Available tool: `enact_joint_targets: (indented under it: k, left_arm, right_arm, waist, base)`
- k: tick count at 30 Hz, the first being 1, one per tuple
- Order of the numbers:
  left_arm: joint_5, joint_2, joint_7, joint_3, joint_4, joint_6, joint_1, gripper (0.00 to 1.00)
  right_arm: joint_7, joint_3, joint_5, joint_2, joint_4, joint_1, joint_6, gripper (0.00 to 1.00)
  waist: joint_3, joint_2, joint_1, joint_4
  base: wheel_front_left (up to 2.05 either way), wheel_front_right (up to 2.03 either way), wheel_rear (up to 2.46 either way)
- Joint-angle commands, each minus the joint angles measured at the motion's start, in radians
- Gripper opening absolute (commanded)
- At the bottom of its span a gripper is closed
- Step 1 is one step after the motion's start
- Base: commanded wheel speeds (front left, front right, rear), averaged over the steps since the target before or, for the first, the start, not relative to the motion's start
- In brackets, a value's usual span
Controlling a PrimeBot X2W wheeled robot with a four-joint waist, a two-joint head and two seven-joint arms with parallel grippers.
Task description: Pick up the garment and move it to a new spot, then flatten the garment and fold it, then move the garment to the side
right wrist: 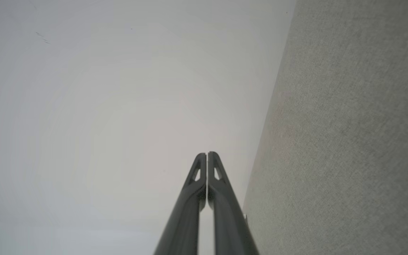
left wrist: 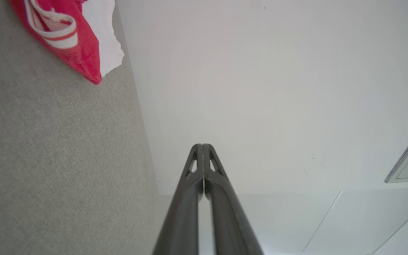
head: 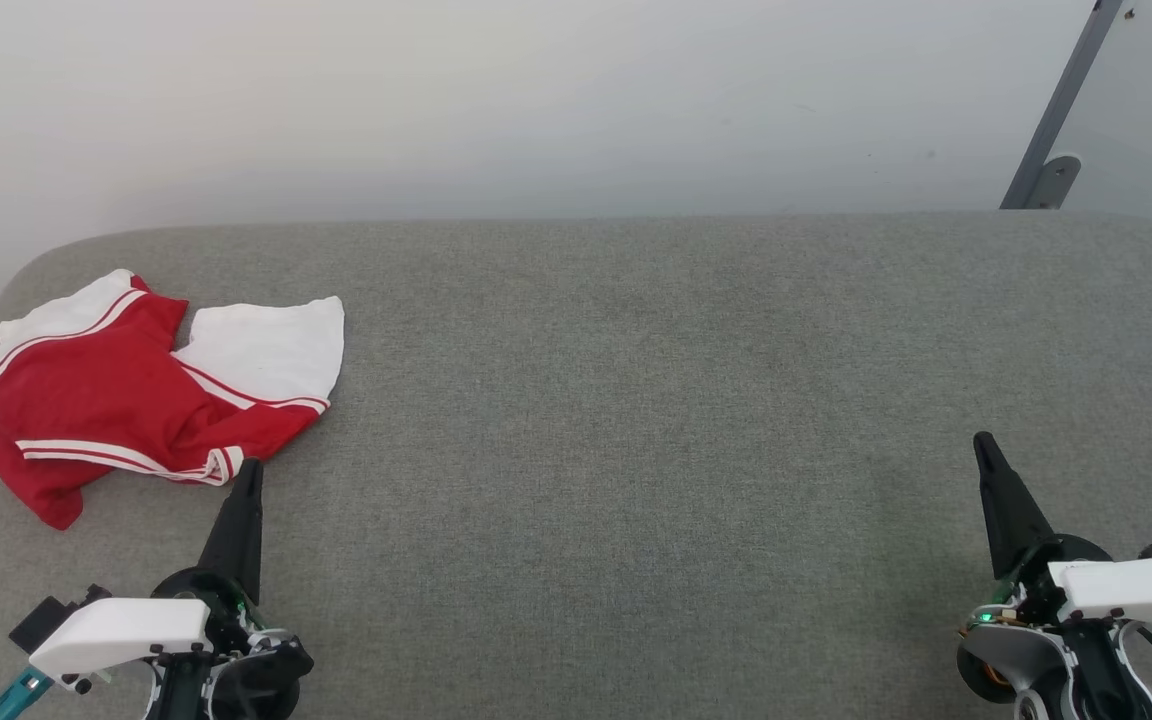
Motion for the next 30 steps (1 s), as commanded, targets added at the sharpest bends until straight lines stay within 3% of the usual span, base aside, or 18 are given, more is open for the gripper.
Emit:
enact_joint_targets:
  k: [1,21,22,30]
  left_arm:
    - [0.003,0.002,0.002,0.001,-0.001,-0.006,-0.014,0.0]
    - [0.003,0.002,0.002,0.0,-0.001,-0.006,-0.014,0.0]
    - [0.0,0.0,0.0,0.0,0.0,0.0,0.0,1.0]
    - [0.016,-0.004,-0.014,0.001,0.032,0.002,0.017,1.0]
  right_arm:
    - [0.001,0.0,0.004,0.001,0.001,-0.004,0.0,0.0]
    - [0.001,0.0,0.004,0.001,0.001,-0.004,0.0,0.0]
    - [0.0,0.0,0.0,0.0,0.0,0.0,0.0,1.0]
    - [-0.005,0.004,-0.005,0.002,0.047,0.006,0.0,1.0]
  waist:
    - [0.0,0.0,0.0,0.0]
    - [0.0,0.0,0.0,0.0]
    - [0.0,0.0,0.0,0.0]
    - [0.0,0.0,0.0,0.0]
  base:
    - [0.0,0.0,0.0]
    - [0.0,0.0,0.0]
    - [0.0,0.0,0.0]
    - [0.0,0.0,0.0]
